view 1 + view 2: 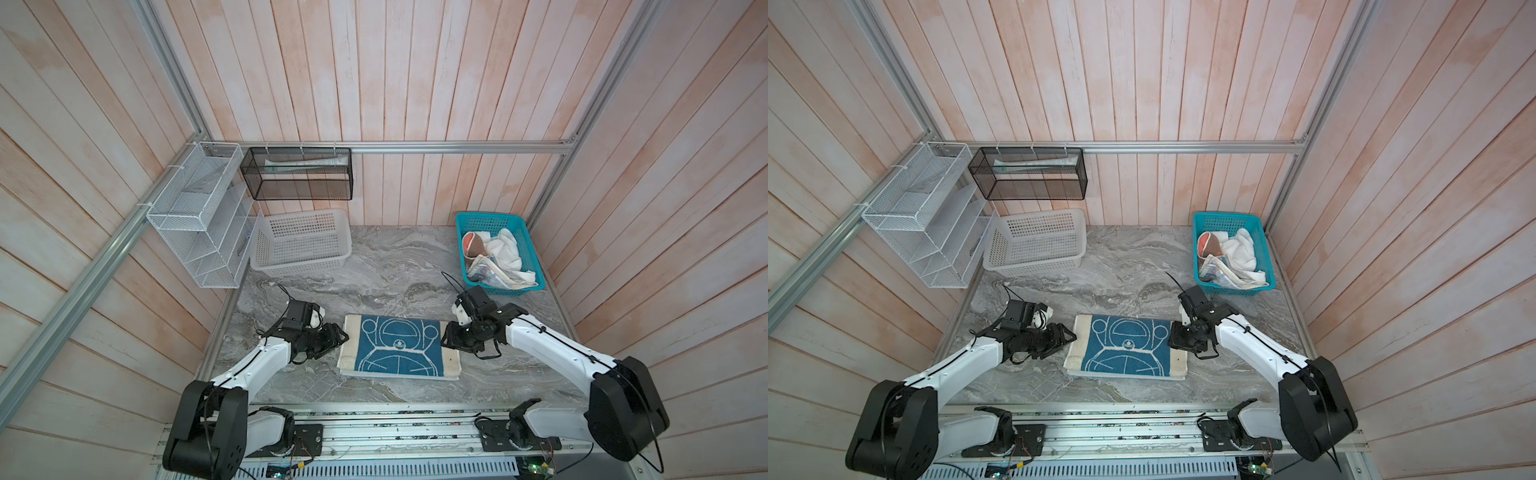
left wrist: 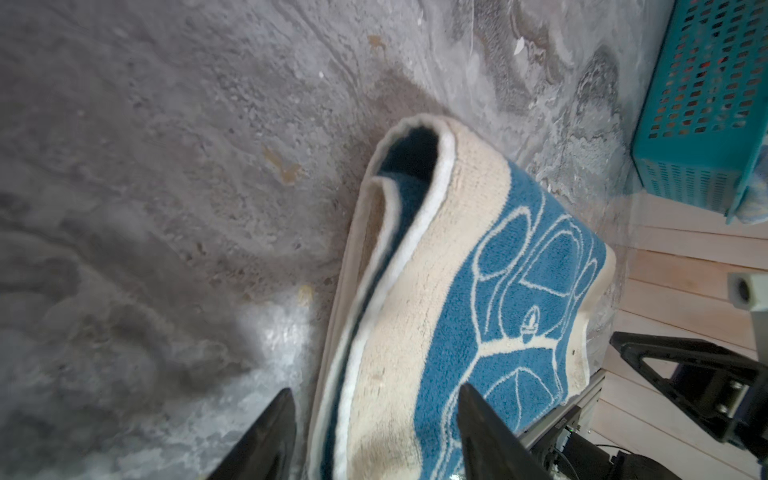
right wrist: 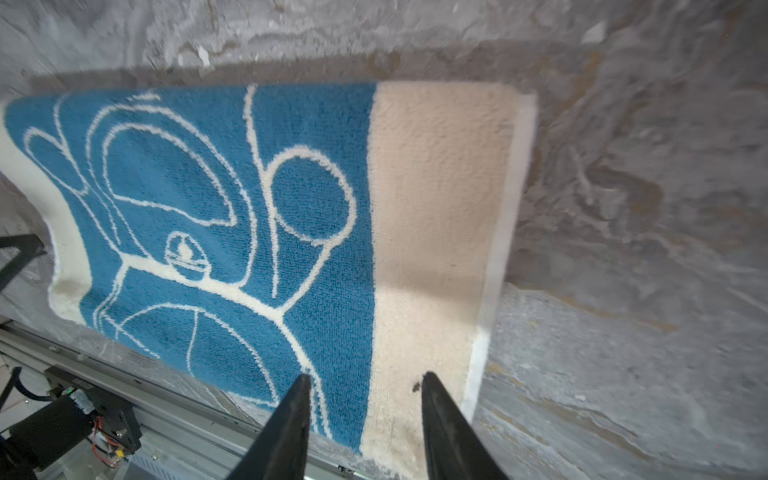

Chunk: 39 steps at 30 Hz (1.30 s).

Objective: Fold and stack the towels
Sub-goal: 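Lift the near edge with both grippers and fold it toward the far edge, then carry the folded towel toward the white basket with the left gripper while the right releases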

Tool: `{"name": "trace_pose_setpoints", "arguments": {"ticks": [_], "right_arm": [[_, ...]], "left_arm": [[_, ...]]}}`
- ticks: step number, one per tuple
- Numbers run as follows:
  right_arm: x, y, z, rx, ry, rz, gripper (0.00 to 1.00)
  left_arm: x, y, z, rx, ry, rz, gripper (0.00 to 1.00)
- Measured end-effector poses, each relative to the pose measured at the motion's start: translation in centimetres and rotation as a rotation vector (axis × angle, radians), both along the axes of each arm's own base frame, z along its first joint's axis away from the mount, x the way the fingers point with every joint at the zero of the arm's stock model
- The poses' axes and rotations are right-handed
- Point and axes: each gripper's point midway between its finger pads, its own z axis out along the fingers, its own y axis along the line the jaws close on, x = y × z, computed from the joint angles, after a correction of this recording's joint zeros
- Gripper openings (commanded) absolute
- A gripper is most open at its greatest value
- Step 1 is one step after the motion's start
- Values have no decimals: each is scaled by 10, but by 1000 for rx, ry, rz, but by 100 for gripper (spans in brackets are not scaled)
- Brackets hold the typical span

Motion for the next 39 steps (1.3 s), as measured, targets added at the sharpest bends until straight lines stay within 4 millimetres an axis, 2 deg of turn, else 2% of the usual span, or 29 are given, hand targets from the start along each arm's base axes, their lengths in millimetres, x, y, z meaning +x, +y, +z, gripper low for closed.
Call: {"name": "trace_pose_setpoints", "arguments": {"ticks": [3, 8, 10, 13, 16, 19, 20, 24, 28, 34, 39], "right_arm": [[-5, 17, -15, 1, 29, 56, 44], [-10, 29, -38, 12, 74, 91, 44], [-9, 31, -40, 20, 73, 97, 43], [-6, 34, -41, 31, 62, 114, 42], [-2, 35, -41, 44, 59, 123, 41], [6, 34, -40, 47, 44, 125, 40], [10, 33, -39, 49, 35, 125, 40], [28, 26, -36, 46, 2, 116, 40], [61, 20, -24, 45, -67, 95, 40], [100, 14, -6, 63, -172, 64, 40], [124, 26, -18, 78, -169, 82, 40]], "left_arm": [[8, -2, -14, -21, 24, -35, 65], [15, -15, -14, -97, -2, -85, 64], [17, -19, -14, -118, -12, -95, 61], [21, -25, -16, -145, -22, -111, 48], [22, -32, -22, -172, -6, -117, 28], [20, -41, -30, -182, 22, -132, 3], [20, -45, -31, -185, 32, -139, 0], [32, -58, -28, -163, 40, -174, 0], [71, -66, -11, -100, -2, -187, 0], [162, -88, 60, -11, -215, -232, 0], [231, -98, 113, 45, -368, -242, 0]]}}
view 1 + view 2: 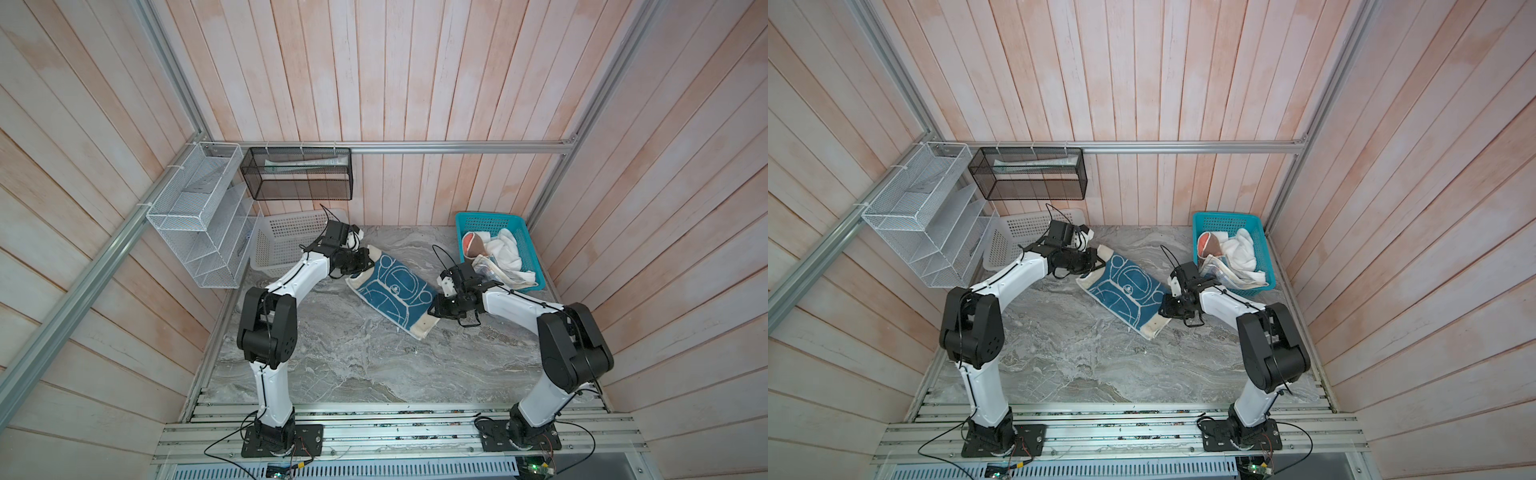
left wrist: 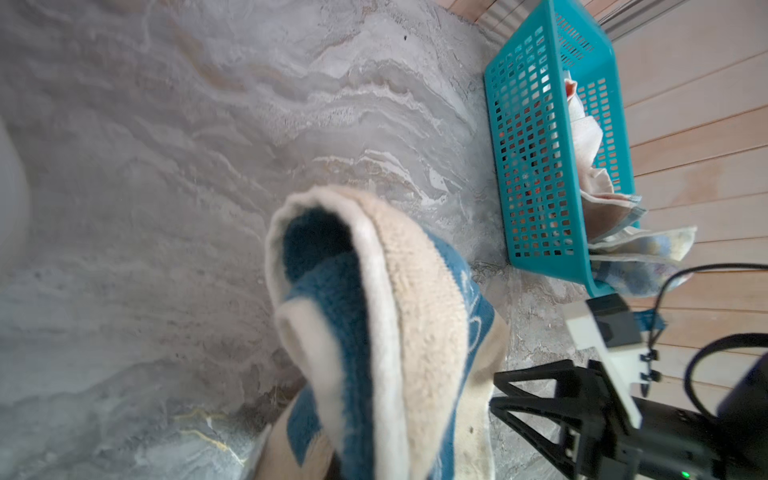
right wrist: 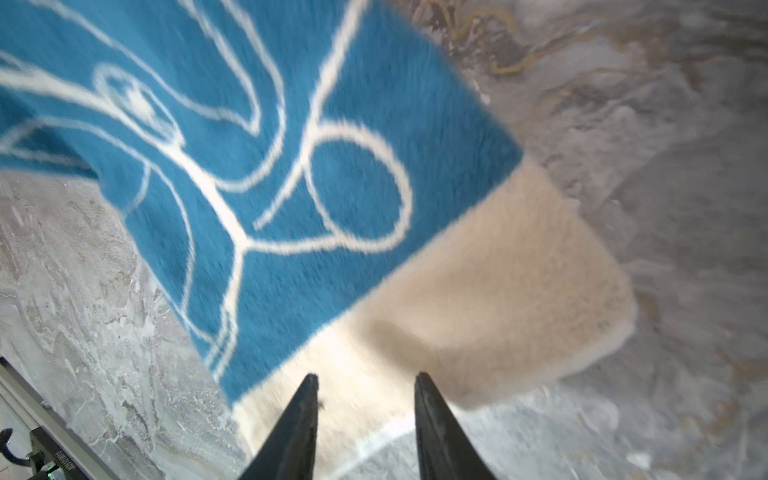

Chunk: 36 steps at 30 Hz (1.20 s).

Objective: Fold and stack the towels
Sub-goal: 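Carry the folded towel toward the white basket with the left gripper while the right releases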

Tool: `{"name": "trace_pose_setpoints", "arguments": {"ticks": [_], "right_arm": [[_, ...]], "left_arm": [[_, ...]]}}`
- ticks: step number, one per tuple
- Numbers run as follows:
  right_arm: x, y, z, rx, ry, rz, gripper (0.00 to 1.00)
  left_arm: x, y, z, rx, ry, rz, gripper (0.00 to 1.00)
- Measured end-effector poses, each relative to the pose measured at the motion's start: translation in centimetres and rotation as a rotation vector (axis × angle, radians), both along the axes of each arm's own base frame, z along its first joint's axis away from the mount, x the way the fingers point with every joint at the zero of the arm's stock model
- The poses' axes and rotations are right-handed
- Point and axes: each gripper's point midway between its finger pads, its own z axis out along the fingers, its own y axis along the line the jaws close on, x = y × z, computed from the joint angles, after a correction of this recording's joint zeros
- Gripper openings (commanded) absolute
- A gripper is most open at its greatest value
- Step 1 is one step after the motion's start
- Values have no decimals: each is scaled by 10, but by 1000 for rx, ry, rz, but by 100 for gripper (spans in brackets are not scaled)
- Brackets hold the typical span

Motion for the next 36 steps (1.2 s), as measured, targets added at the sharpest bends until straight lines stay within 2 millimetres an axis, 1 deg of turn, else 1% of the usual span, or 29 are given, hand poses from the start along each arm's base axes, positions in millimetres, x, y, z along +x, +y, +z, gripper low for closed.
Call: {"name": "trace_pose_setpoints", "arguments": {"ticks": [1, 4, 5, 7, 8, 12, 13, 15, 17, 20, 21, 24, 28, 32, 36], "right_arm": [[6, 4, -4, 6, 6, 5, 40], [18, 13, -14, 19, 22, 20, 40], [22, 16, -16, 24, 23, 26, 40], [27, 20, -19, 34, 26, 38, 39], [28, 23, -19, 41, 27, 44, 39], [31, 28, -19, 66, 28, 62, 38], [31, 29, -19, 69, 27, 63, 38], [30, 30, -19, 74, 29, 66, 38], [29, 30, -19, 76, 31, 67, 38], [28, 30, -20, 78, 31, 72, 37], [28, 30, -19, 79, 28, 72, 37], [21, 27, -19, 78, 31, 72, 37], [13, 24, -19, 74, 40, 71, 37], [10, 22, -16, 75, 35, 71, 37], [11, 22, -6, 82, 12, 71, 36]], "left_arm": [[13, 0, 4, 6, -16, 4, 0], [41, 8, 14, 23, -44, 21, 0], [51, 13, 16, 31, -49, 33, 0], [64, 25, 19, 39, -54, 55, 0], [70, 34, 21, 42, -57, 72, 0], [80, 66, 21, 46, -50, 131, 0], [82, 72, 20, 46, -48, 141, 0], [84, 86, 9, 37, -31, 166, 0], [82, 93, -5, 21, 0, 178, 0], [70, 99, -31, -10, 78, 177, 0], [68, 99, -34, -24, 88, 169, 0], [63, 96, -36, -63, 88, 149, 0], [48, 90, -36, -96, 112, 129, 0], [27, 83, -38, -139, 156, 113, 0], [2, 71, -40, -170, 199, 100, 0]]}}
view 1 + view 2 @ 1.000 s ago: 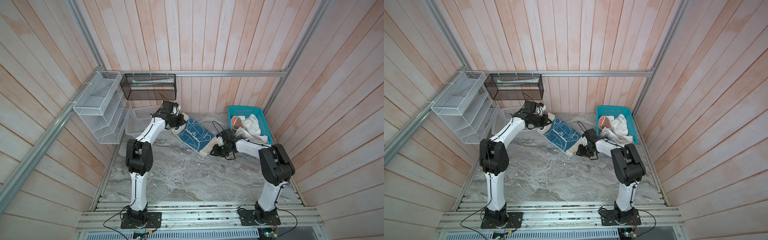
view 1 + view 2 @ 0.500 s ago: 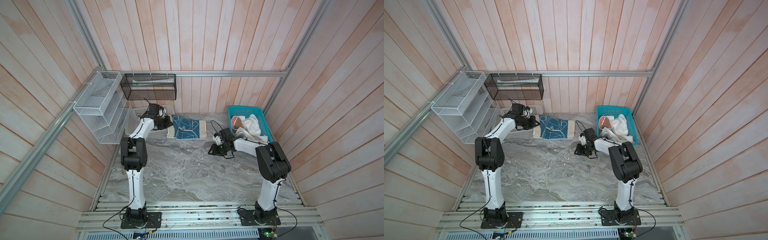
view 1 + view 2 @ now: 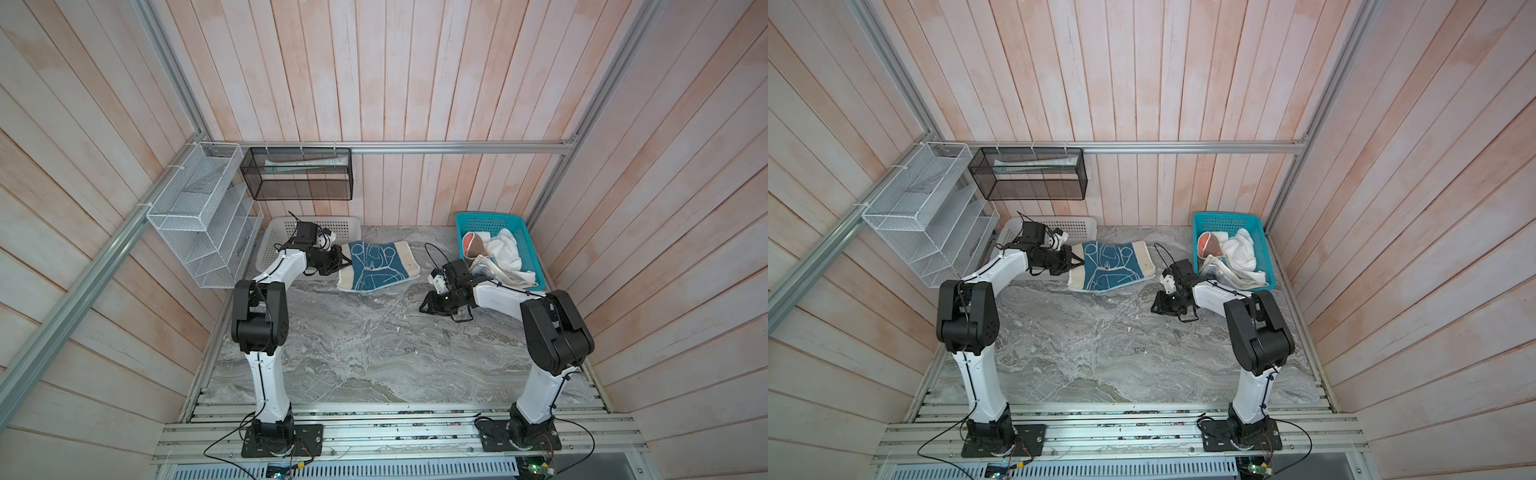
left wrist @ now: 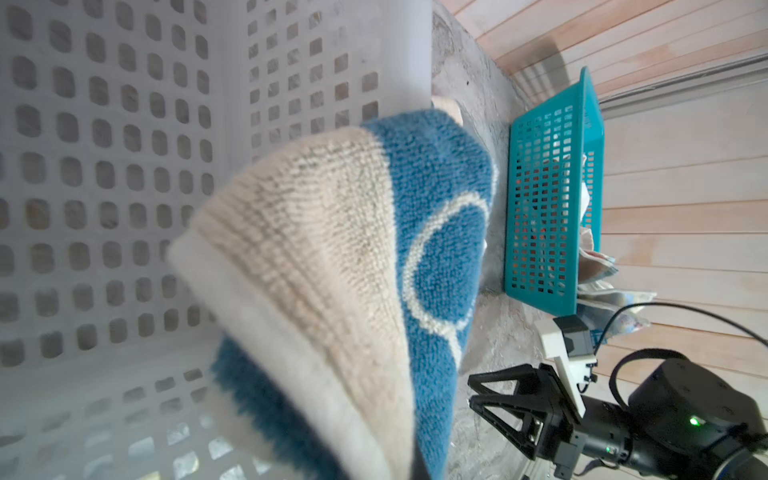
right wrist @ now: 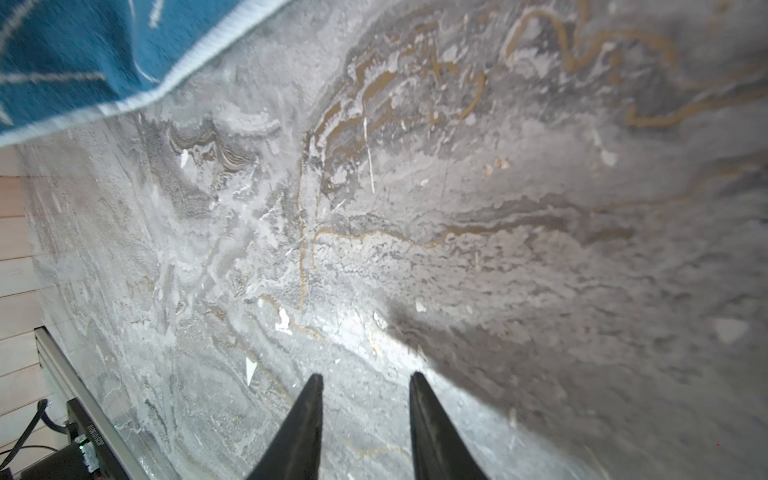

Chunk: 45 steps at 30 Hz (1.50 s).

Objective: Fold and stack the towels
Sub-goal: 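Carry the folded towel toward the white basket with the left gripper while the right releases, then lower the towel into the white basket with the left gripper while the right presses it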

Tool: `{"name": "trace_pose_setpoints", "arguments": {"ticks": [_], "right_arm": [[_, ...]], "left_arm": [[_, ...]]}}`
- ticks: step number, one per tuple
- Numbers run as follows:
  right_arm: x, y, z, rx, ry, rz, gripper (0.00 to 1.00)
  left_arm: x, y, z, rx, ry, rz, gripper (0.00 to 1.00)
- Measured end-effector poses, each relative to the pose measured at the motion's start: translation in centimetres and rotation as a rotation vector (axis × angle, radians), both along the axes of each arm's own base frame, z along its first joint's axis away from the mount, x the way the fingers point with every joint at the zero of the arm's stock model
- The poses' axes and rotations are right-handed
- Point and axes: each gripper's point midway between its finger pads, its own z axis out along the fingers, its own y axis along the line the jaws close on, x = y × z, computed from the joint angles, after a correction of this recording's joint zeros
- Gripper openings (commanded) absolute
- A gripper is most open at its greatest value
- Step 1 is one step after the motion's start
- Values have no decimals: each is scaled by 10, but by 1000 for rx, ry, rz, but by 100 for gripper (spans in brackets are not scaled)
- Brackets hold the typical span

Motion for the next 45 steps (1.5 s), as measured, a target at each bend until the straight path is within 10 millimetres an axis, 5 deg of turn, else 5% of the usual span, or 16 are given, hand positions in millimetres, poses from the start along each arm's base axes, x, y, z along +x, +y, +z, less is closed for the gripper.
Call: {"name": "trace_pose_setpoints", "arguments": {"ticks": [9, 17, 19, 26, 29, 32, 36, 42, 45], "right_arm": [[-2, -2, 15, 5, -33, -2, 36], [-7, -16, 23, -22, -43, -9, 35], [-8, -20, 27, -38, -50, -12, 35], [-4, -29, 59, -39, -129, -45, 33], [-2, -30, 70, -26, -157, -58, 33], [-2, -30, 72, -23, -160, -64, 33], [-2, -30, 72, -21, -157, -69, 33], [-2, -30, 74, -19, -153, -71, 33], [-2, -27, 75, -2, -144, -79, 36]], "left_arm": [[-53, -60, 0, -65, 68, -85, 0], [-66, -88, 17, 8, 52, -121, 0], [-56, -87, 39, 40, 10, -123, 0], [1, -92, 170, 121, -321, -158, 0], [10, -89, 204, 141, -410, -169, 0], [14, -79, 221, 154, -454, -166, 0], [20, -53, 215, 167, -426, -145, 0], [31, 29, 195, 149, -354, -79, 0], [37, 79, 166, 206, -298, -24, 0]]}}
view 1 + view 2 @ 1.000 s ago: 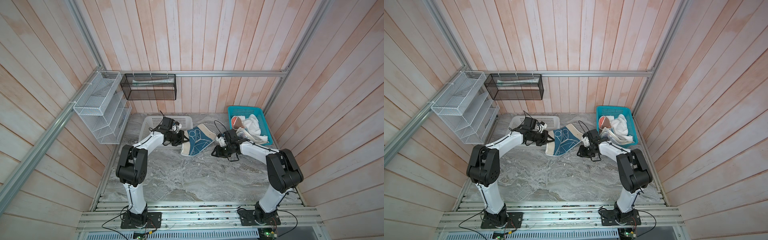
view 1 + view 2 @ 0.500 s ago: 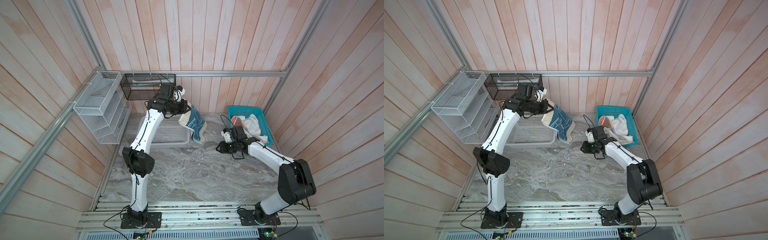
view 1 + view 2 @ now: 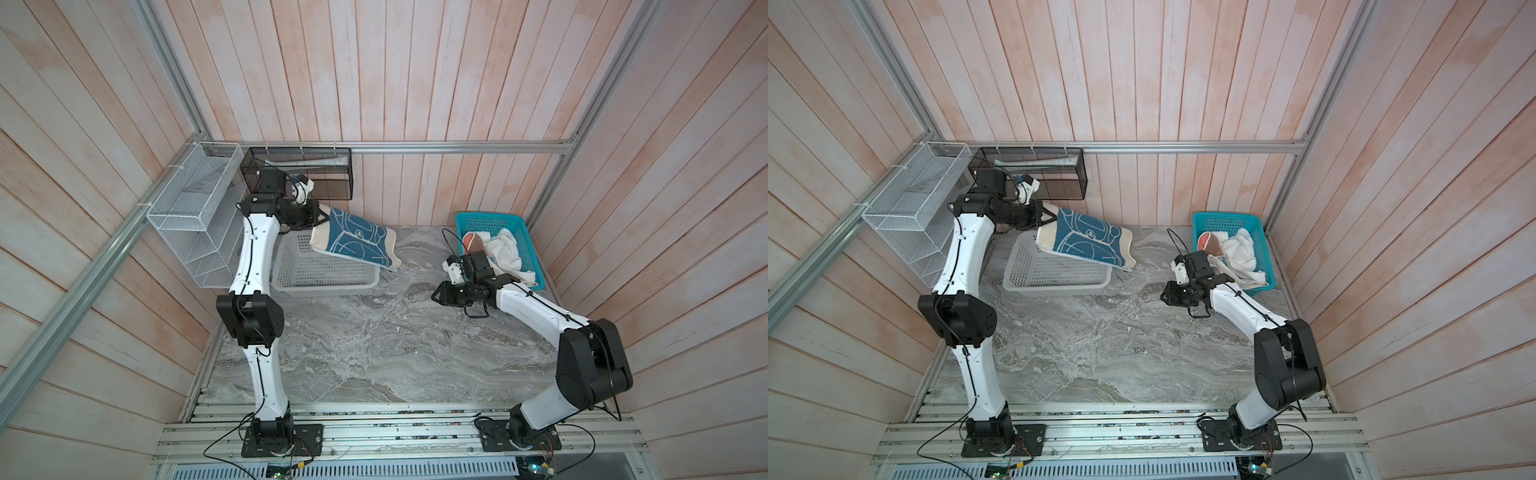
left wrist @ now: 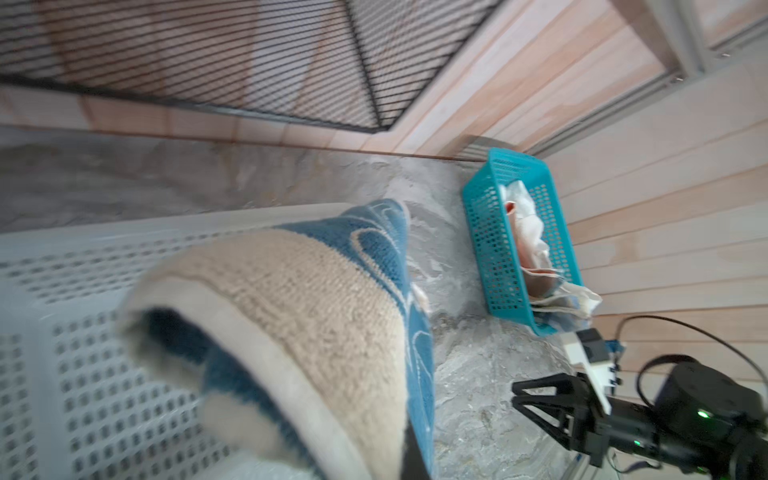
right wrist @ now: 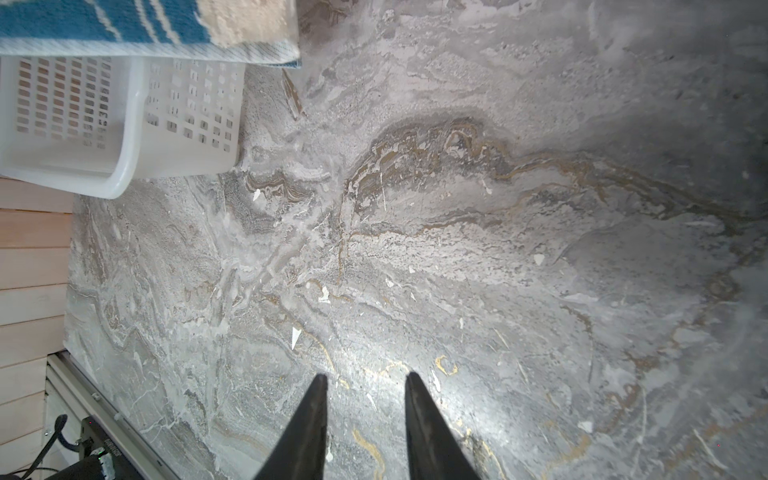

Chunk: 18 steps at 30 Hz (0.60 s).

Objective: Fold and stack the towels
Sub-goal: 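Lower the towel into the white basket with the left gripper while the right presses it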

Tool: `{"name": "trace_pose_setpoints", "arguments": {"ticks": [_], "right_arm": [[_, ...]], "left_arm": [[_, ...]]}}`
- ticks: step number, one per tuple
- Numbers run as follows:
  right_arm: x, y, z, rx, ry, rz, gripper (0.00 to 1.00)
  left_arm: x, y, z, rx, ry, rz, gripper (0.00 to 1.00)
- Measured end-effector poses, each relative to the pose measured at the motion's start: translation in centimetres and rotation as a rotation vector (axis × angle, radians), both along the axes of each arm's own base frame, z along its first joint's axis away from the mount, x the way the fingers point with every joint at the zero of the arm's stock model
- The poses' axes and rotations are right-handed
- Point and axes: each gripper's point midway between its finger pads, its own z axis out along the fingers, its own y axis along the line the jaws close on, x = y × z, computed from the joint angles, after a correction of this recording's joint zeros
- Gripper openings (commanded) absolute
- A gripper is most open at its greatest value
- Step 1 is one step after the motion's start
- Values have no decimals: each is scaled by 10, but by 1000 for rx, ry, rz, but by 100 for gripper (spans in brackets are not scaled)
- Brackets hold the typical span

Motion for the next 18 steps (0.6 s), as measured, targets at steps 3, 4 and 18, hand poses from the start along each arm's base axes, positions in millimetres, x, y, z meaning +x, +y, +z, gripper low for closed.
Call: {"name": "trace_pose_setpoints", "arguments": {"ticks": [3, 4, 18], "right_arm": [[4, 13, 3, 32, 7, 5, 39], [8, 22, 4, 47, 7, 10, 40], [60, 133, 3, 274, 90, 137, 46]], "left_arm": [[6, 24, -43, 68, 70, 32, 0], [8, 25, -63, 91, 98, 29, 0], [19, 36, -170, 226, 201, 60, 0]]}}
